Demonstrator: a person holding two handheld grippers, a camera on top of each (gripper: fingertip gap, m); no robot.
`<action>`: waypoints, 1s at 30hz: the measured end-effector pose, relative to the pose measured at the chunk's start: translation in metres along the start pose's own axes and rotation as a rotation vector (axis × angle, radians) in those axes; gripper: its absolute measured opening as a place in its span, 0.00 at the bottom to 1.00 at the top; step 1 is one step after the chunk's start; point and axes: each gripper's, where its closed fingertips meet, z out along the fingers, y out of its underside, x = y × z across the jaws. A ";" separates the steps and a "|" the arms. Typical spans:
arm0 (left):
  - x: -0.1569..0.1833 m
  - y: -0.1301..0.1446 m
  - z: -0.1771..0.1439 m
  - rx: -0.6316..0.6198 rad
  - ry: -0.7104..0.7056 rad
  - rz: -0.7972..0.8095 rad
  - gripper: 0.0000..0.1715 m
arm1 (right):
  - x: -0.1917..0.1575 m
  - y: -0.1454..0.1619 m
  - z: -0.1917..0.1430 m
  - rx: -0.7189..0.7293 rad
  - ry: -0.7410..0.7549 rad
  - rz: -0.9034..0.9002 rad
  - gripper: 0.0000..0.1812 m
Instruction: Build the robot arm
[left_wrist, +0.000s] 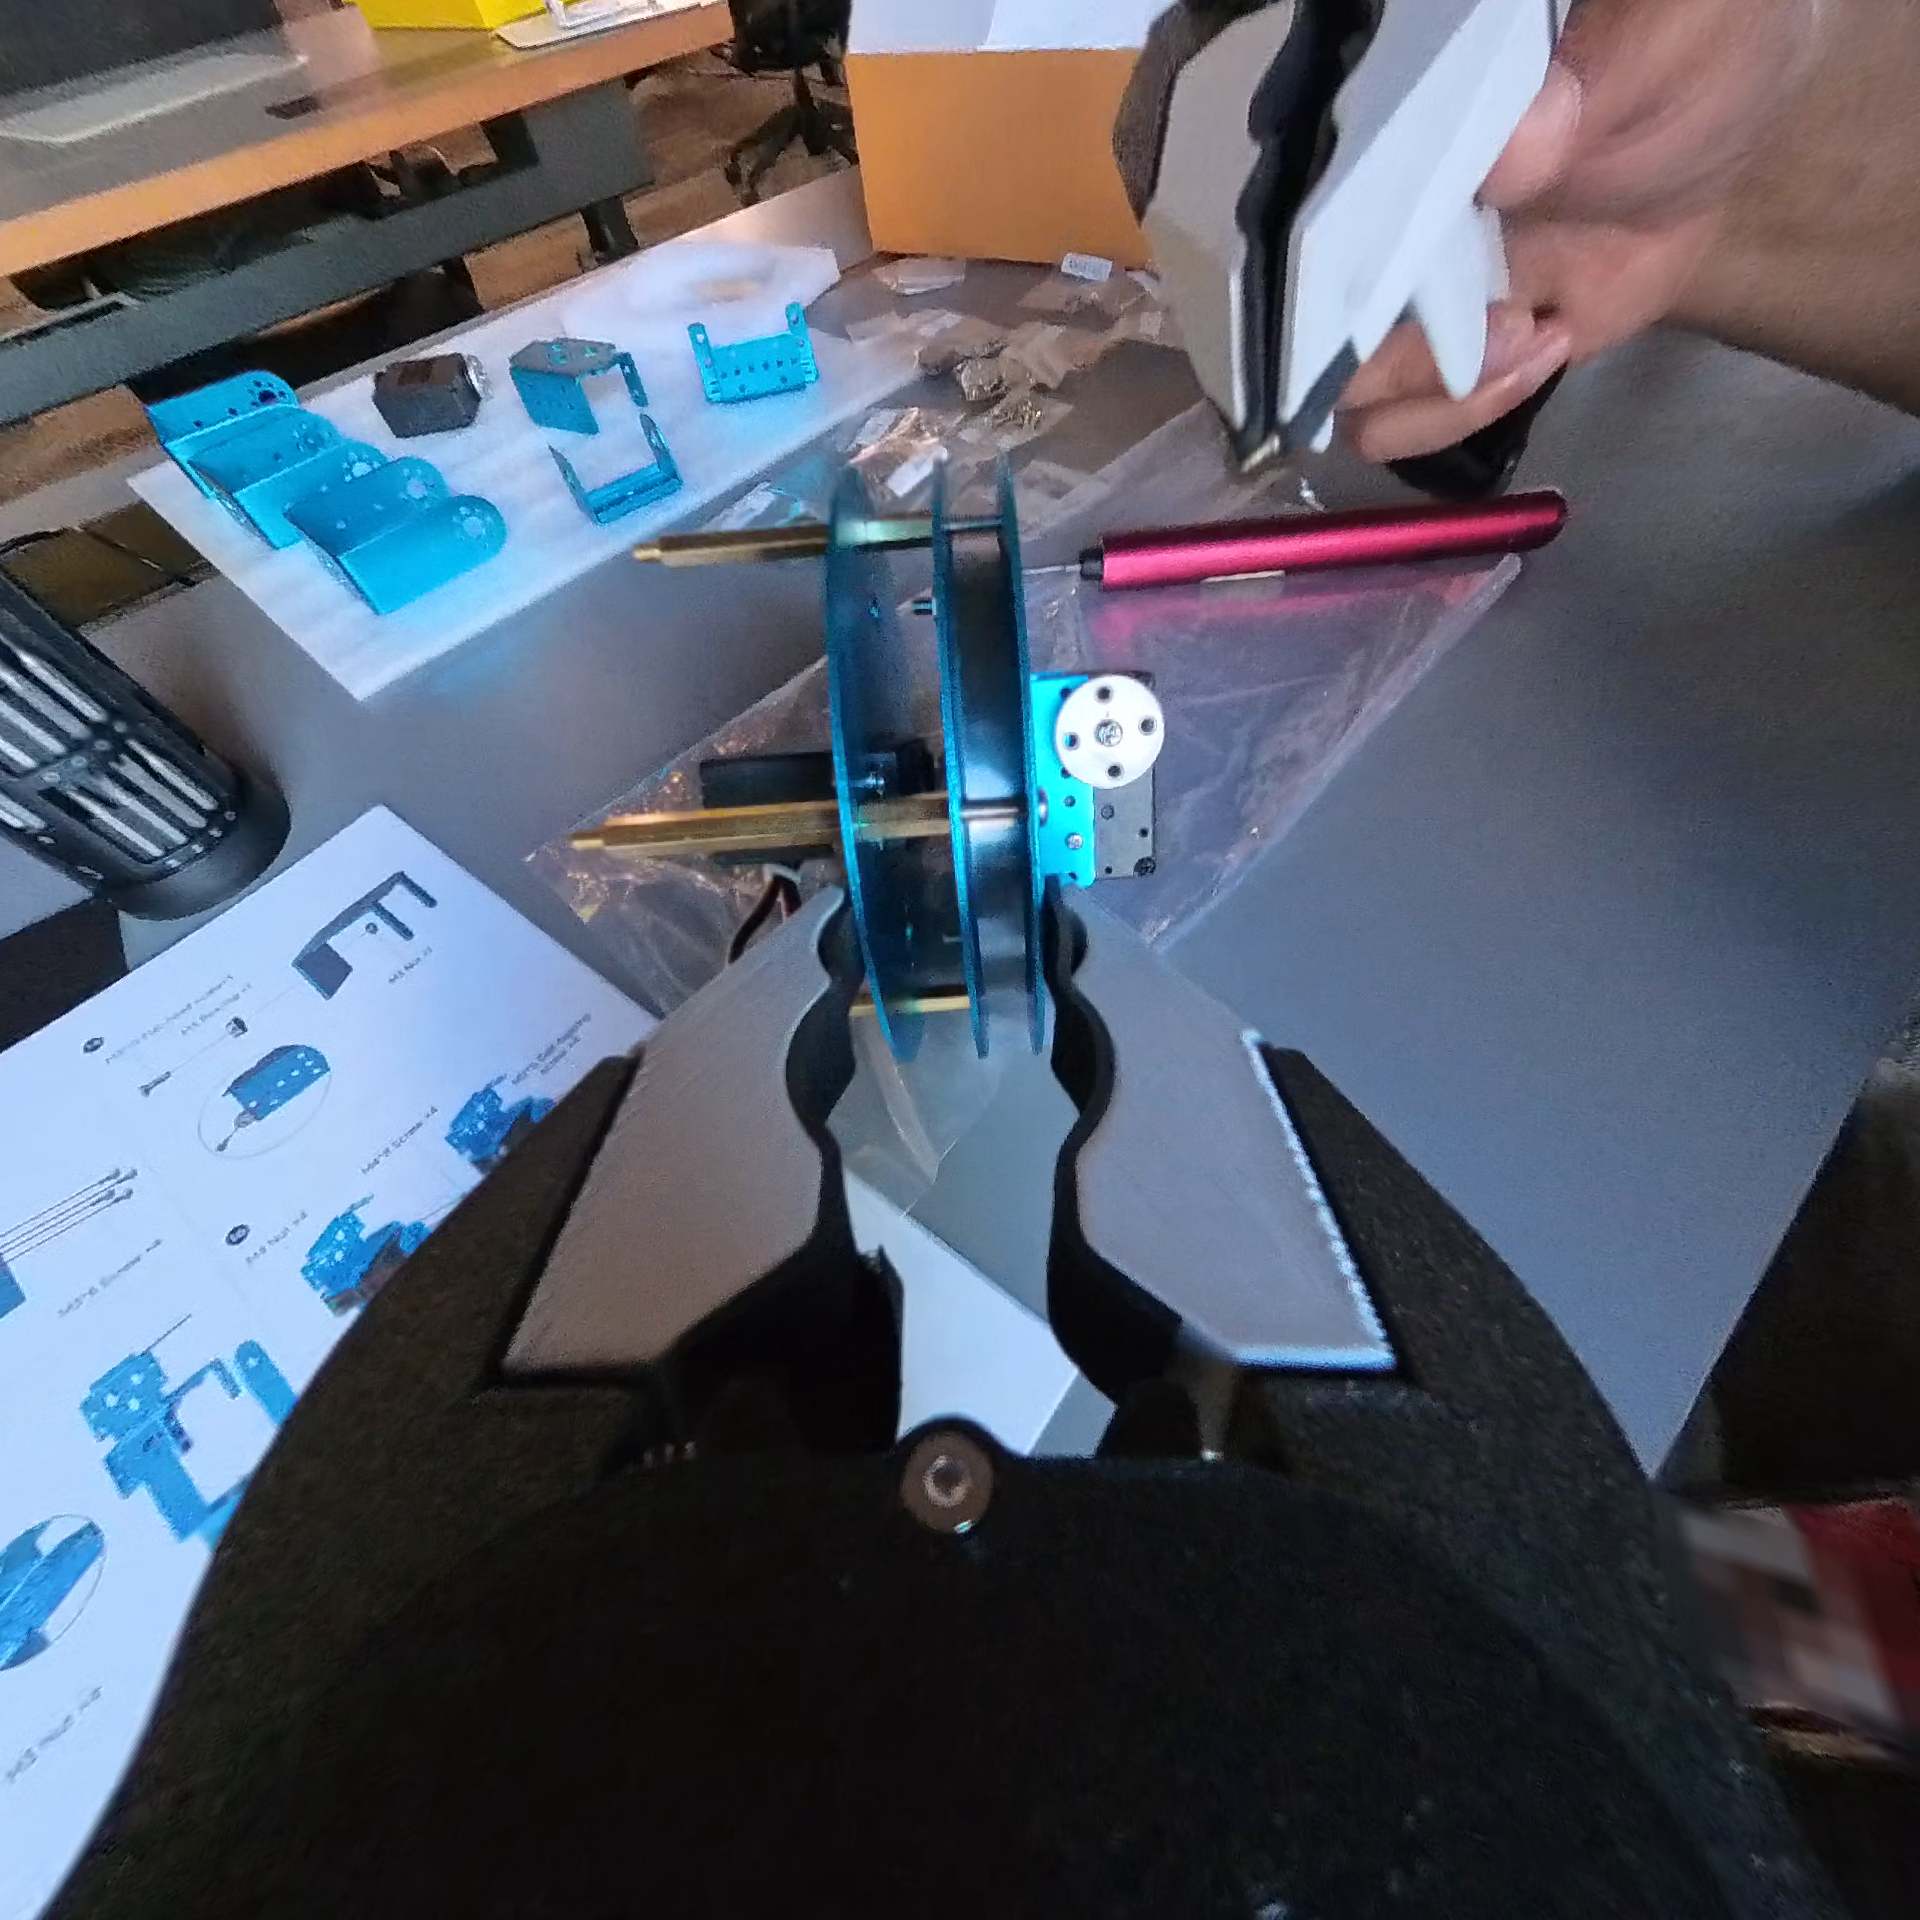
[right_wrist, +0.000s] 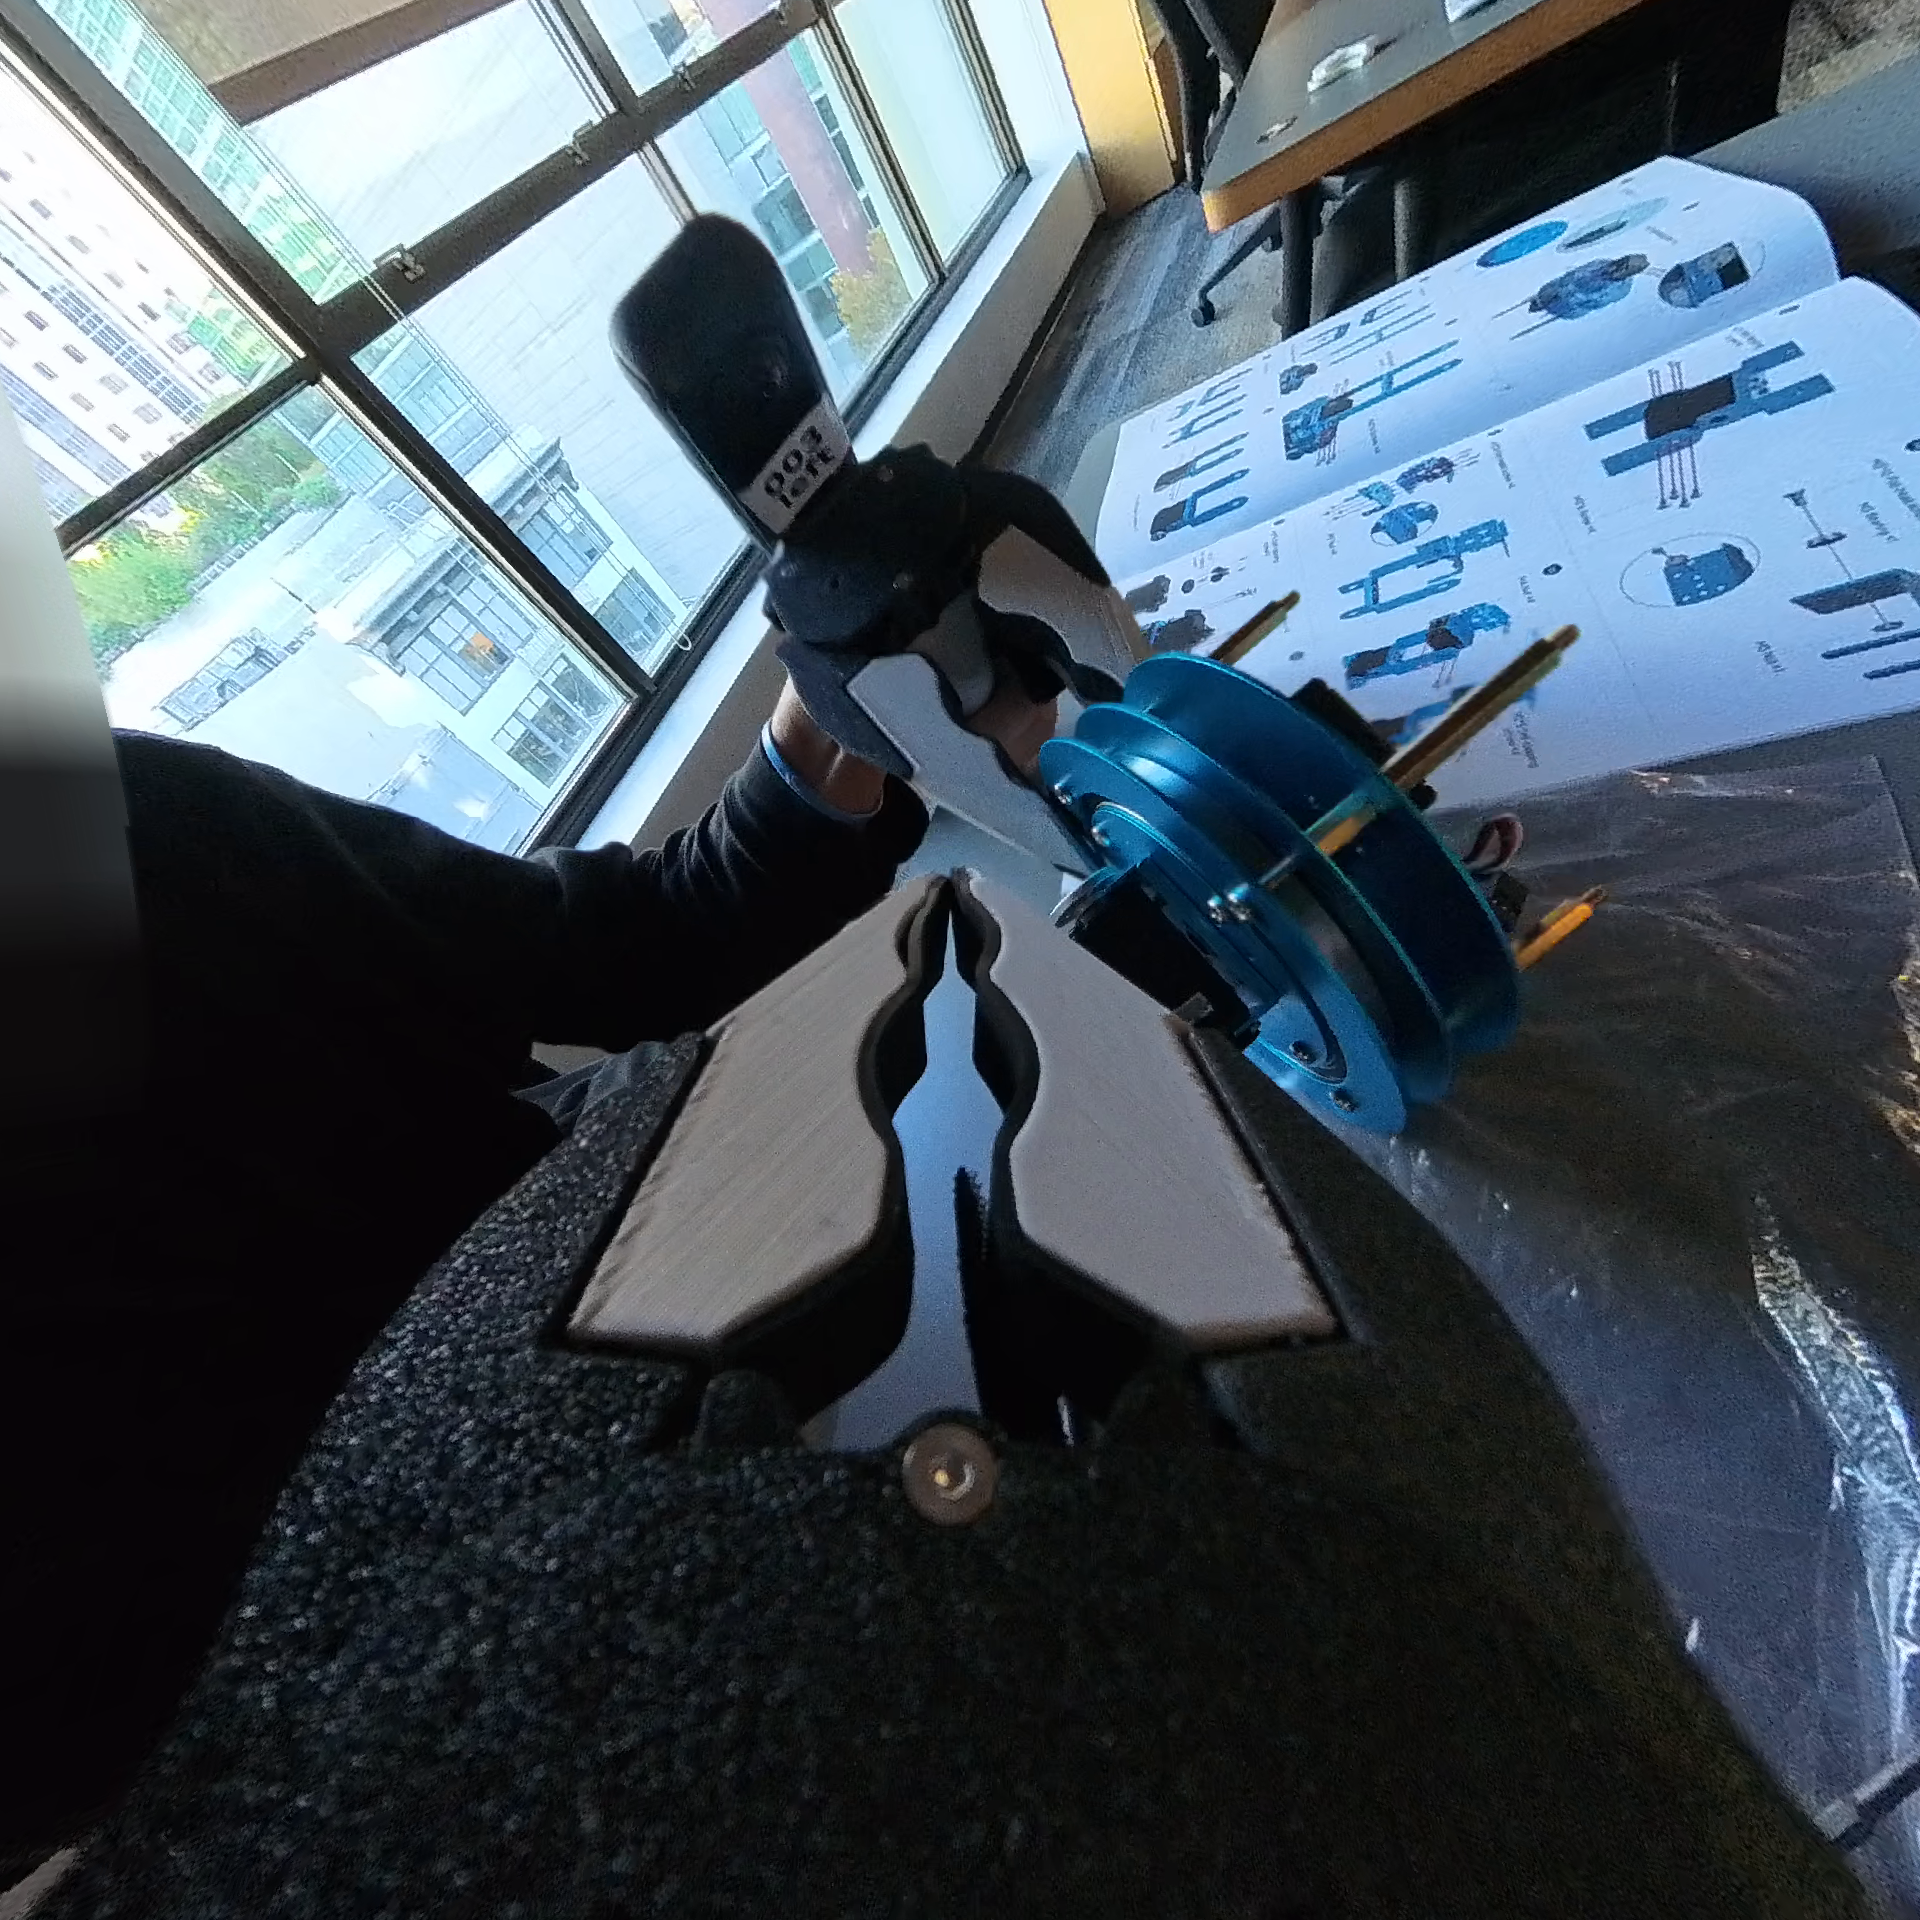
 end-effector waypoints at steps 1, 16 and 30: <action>0.001 -0.003 0.001 -0.001 0.012 -0.008 0.19 | 0.000 0.000 0.000 -0.004 0.004 0.003 0.00; -0.002 -0.051 0.051 -0.283 0.146 -0.032 0.19 | 0.023 0.002 -0.026 -0.146 0.257 0.127 0.00; 0.000 -0.062 0.074 -0.430 0.159 -0.014 0.19 | 0.049 0.013 -0.039 -0.146 0.341 0.436 0.00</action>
